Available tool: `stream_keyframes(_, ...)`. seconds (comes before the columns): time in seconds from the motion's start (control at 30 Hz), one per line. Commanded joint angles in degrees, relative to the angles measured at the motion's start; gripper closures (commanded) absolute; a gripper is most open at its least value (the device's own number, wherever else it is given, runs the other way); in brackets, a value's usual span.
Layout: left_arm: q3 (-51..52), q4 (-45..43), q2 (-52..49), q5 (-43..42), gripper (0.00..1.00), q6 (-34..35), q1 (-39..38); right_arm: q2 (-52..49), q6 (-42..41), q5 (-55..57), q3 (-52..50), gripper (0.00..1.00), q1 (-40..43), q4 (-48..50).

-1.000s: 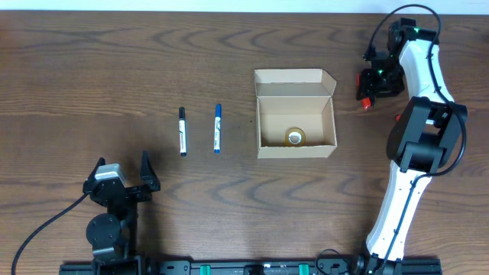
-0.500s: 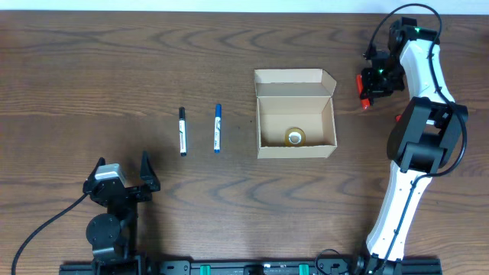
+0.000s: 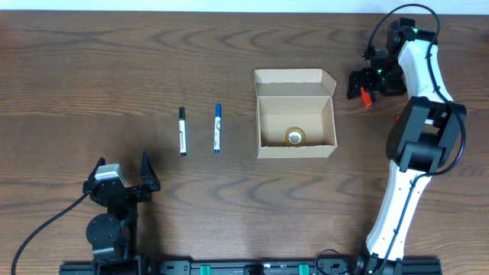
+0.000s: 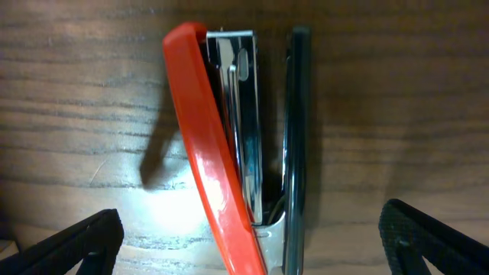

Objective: Pack container
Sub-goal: 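Lower the right gripper and grasp the red stapler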

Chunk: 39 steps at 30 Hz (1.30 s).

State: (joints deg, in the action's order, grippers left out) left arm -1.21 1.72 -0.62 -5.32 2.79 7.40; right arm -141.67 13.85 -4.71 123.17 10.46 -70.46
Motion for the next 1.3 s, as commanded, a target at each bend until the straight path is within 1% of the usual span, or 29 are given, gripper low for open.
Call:
stream_keyframes(0.0,0.9,2.2,0.4,-0.5,0.05,-0.2,0.0,-1.0,-0.1,-0.3,-0.8,0.03,-0.4,0.7)
stream_keyframes(0.07,0.9,2.2,0.4,-0.5,0.05,-0.2,0.0,-1.0,-0.1,-0.3,-1.5,0.05,-0.4,1.2)
stream_keyframes(0.33,0.9,2.2,0.4,-0.5,0.05,-0.2,0.0,-1.0,-0.1,0.8,-7.2,0.07,-0.4,4.4)
stream_keyframes(0.37,0.9,2.2,0.4,-0.5,0.05,-0.2,0.0,-1.0,-0.1,1.2,-7.8,0.08,-0.4,4.8)
stream_keyframes(0.4,0.9,2.2,0.4,-0.5,0.05,-0.2,0.0,-1.0,-0.1,1.4,-8.1,0.11,-0.4,4.9)
stream_keyframes(0.43,0.9,2.2,0.4,-0.5,0.05,-0.2,0.0,-1.0,-0.1,1.5,-8.4,0.21,-0.4,5.0)
stream_keyframes(0.47,0.9,2.2,0.4,-0.5,0.05,-0.2,0.0,-1.0,-0.1,1.5,-8.6,0.33,-0.4,5.1)
stream_keyframes(0.53,0.9,2.2,0.4,-0.5,0.05,-0.2,0.0,-1.0,-0.5,1.7,-8.6,0.51,-0.4,5.1)
stream_keyframes(0.63,0.9,2.2,0.4,-0.5,0.05,-0.2,0.0,-1.0,-0.6,1.7,-8.6,0.73,-0.4,5.0)
stream_keyframes(0.77,0.9,2.2,0.4,-0.5,0.05,-0.2,0.0,-1.0,-1.6,2.4,-8.6,0.98,-0.4,5.1)
stream_keyframes(1.03,0.9,2.2,0.4,-0.5,0.05,-0.2,0.0,-0.9,-3.1,1.6,-7.1,0.99,-0.7,4.5)
stream_keyframes(1.27,0.9,2.2,0.4,-0.5,0.05,-0.2,0.0,-0.4,-3.1,-0.2,0.9,0.99,-2.0,1.4)
